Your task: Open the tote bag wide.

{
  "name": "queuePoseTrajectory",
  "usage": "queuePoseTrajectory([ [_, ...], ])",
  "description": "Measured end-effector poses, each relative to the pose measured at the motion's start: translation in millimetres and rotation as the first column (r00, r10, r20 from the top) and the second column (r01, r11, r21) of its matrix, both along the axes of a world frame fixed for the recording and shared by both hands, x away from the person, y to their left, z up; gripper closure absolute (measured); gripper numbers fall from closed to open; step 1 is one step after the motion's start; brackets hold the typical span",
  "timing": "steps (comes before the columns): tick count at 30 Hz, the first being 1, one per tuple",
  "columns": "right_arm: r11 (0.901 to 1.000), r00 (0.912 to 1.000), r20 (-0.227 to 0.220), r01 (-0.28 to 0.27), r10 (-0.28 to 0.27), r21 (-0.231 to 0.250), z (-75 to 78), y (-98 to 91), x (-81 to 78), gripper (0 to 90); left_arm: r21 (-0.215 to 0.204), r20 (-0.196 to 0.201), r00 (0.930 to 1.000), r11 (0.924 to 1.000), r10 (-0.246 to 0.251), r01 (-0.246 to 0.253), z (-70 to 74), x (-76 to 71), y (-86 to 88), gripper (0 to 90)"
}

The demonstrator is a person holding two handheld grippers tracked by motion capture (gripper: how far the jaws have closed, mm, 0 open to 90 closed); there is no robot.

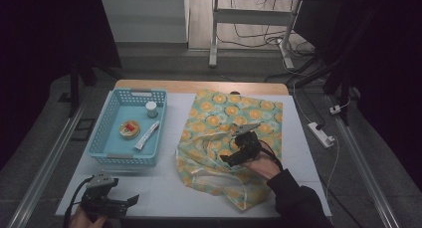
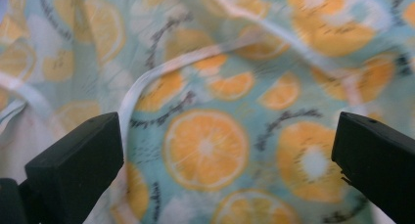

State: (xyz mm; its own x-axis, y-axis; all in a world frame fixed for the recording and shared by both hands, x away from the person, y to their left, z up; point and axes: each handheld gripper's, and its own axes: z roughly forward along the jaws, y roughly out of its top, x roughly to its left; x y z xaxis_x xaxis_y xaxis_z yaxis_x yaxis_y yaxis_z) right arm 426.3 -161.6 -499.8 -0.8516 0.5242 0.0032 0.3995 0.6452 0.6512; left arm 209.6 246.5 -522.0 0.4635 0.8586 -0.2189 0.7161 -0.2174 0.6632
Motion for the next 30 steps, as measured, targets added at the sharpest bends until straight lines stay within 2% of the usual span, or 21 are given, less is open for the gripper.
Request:
queuePoseTrajectory([
  [1,1.0000,0.9999,-0.014,-0.006,0.006,-0.006,-5.6,2.0,-3.6,0.0,0.000,0.000,1.0000,1.0000,-0.001,0.001,0.0,0.0,-0.1,1.6],
  [6,0.9987,0.9988,-0.030,-0.039,0.038,-0.032,-18.2,9.0,-12.0,0.0,-0.001,0.000,1.0000,1.0000,-0.002,0.002,0.0,0.2,-0.1,1.6],
  [11,0.9965,0.9980,-0.025,-0.060,0.058,-0.059,-24.6,14.9,-17.7,0.0,-0.005,0.002,1.0000,1.0000,-0.003,0.003,-0.1,0.2,0.3,1.6],
  [12,0.9948,0.9978,-0.017,-0.065,0.064,-0.079,-27.3,16.5,-19.0,0.0,-0.005,0.003,1.0000,1.0000,-0.003,0.003,-0.1,0.2,0.2,1.6],
  [15,0.9935,0.9975,-0.008,-0.071,0.071,-0.088,-29.4,17.3,-20.1,0.5,-0.003,0.000,1.0000,1.0000,-0.005,0.005,0.0,0.3,0.0,1.6],
  [16,0.9937,0.9970,-0.005,-0.077,0.077,-0.082,-29.2,17.4,-21.2,3.1,-0.002,0.000,1.0000,1.0000,-0.005,0.005,-0.1,0.4,-0.1,1.6],
  [17,0.9913,0.9946,-0.004,-0.104,0.104,-0.081,-27.1,17.7,-23.2,11.5,-0.001,0.001,1.0000,1.0000,-0.005,0.005,-0.2,0.5,-0.3,1.7],
  [18,0.9913,0.9946,-0.004,-0.104,0.104,-0.081,-27.1,17.7,-23.2,11.5,0.001,0.000,1.0000,1.0000,-0.005,0.005,-0.2,0.5,-0.5,1.7],
  [24,0.9733,0.9781,-0.016,-0.208,0.207,-0.097,-18.6,20.5,-32.5,54.3,0.005,-0.001,1.0000,1.0000,-0.006,0.006,-0.2,0.7,-1.0,1.7],
  [28,0.9677,0.9739,-0.019,-0.227,0.226,-0.110,-16.4,21.9,-35.3,78.5,0.009,-0.002,1.0000,0.9999,-0.007,0.007,-0.3,0.9,-1.4,1.7],
  [30,0.9680,0.9746,-0.013,-0.224,0.224,-0.114,-16.2,21.3,-34.9,85.9,0.010,-0.004,1.0000,0.9999,-0.008,0.008,-0.3,1.0,-1.4,1.7],
])
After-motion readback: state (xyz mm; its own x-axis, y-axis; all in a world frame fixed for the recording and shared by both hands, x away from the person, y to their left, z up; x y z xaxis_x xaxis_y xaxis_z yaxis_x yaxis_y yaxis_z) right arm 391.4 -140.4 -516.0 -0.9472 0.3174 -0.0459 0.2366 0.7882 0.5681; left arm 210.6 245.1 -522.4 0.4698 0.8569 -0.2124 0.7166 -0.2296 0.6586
